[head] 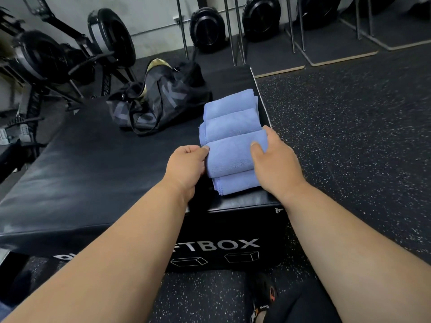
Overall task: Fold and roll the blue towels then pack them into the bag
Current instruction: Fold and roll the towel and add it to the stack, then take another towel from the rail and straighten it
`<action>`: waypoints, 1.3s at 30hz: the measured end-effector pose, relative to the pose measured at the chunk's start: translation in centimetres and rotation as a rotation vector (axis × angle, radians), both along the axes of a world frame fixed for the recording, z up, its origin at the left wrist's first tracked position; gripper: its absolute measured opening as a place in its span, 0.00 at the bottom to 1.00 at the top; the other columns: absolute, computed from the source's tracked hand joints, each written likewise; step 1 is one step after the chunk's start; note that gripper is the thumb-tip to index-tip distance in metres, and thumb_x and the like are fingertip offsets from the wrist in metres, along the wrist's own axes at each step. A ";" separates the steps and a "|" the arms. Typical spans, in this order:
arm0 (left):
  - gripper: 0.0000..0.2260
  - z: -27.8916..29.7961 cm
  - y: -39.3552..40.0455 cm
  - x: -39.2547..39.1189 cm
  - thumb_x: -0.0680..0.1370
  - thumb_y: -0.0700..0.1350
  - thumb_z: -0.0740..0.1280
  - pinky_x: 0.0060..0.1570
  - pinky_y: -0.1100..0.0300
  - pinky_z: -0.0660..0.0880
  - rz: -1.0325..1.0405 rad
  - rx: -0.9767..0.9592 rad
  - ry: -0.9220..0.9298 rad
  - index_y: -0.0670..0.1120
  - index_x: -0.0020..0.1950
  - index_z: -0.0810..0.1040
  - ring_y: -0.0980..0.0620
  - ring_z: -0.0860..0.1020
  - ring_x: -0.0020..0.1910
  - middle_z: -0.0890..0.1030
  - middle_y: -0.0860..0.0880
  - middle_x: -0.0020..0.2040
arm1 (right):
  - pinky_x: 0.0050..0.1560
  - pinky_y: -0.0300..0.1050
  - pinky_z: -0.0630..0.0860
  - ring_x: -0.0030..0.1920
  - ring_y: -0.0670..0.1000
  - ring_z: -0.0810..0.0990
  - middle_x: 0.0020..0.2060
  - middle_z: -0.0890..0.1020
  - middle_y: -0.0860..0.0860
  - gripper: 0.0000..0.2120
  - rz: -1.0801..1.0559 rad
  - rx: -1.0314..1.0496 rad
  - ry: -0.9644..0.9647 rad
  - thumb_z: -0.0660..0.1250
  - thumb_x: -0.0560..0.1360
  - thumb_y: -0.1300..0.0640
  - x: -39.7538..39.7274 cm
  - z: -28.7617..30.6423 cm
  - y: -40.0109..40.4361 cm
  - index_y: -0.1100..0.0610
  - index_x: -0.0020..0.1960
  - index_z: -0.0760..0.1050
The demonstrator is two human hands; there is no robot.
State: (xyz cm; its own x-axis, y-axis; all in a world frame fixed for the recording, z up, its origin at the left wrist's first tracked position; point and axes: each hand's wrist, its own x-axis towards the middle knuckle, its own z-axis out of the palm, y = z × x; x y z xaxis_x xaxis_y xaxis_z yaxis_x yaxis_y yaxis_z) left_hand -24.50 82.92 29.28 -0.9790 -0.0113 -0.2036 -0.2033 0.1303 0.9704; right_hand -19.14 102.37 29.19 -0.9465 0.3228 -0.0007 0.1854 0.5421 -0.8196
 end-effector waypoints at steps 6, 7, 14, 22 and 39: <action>0.14 -0.5 0.2 -0.1 0.73 0.55 0.77 0.37 0.57 0.76 -0.020 0.036 0.017 0.46 0.45 0.79 0.50 0.80 0.38 0.84 0.50 0.41 | 0.73 0.59 0.67 0.72 0.63 0.71 0.74 0.75 0.57 0.27 0.003 0.086 0.044 0.59 0.85 0.47 -0.3 -0.3 -0.1 0.52 0.82 0.63; 0.18 -0.5 0.3 -0.1 0.70 0.54 0.78 0.44 0.54 0.80 0.014 0.046 0.031 0.45 0.53 0.81 0.48 0.84 0.45 0.87 0.48 0.49 | 0.73 0.59 0.67 0.72 0.63 0.72 0.74 0.75 0.57 0.27 -0.009 0.082 0.081 0.59 0.85 0.48 -0.2 -0.1 -0.2 0.52 0.82 0.64; 0.15 -0.1 0.9 -0.9 0.72 0.56 0.76 0.40 0.57 0.75 -0.012 -0.008 -0.017 0.46 0.45 0.78 0.51 0.80 0.39 0.84 0.51 0.44 | 0.75 0.61 0.65 0.74 0.64 0.69 0.75 0.73 0.58 0.28 -0.034 0.097 0.011 0.57 0.86 0.45 -1.0 -0.5 -0.3 0.52 0.83 0.61; 0.20 0.2 -0.1 0.2 0.73 0.59 0.71 0.42 0.52 0.72 -0.009 -0.108 -0.002 0.44 0.39 0.69 0.48 0.72 0.38 0.74 0.48 0.39 | 0.69 0.59 0.65 0.65 0.61 0.70 0.67 0.73 0.54 0.30 -0.167 0.346 0.167 0.61 0.82 0.42 -0.5 0.7 -1.6 0.50 0.82 0.64; 0.06 -1.9 -18.1 8.3 0.81 0.44 0.66 0.46 0.53 0.71 0.302 -0.202 -0.155 0.44 0.52 0.81 0.49 0.76 0.41 0.82 0.47 0.42 | 0.57 0.47 0.73 0.58 0.52 0.80 0.50 0.85 0.47 0.25 0.591 0.139 0.151 0.63 0.82 0.47 4.9 -0.3 -19.9 0.45 0.78 0.69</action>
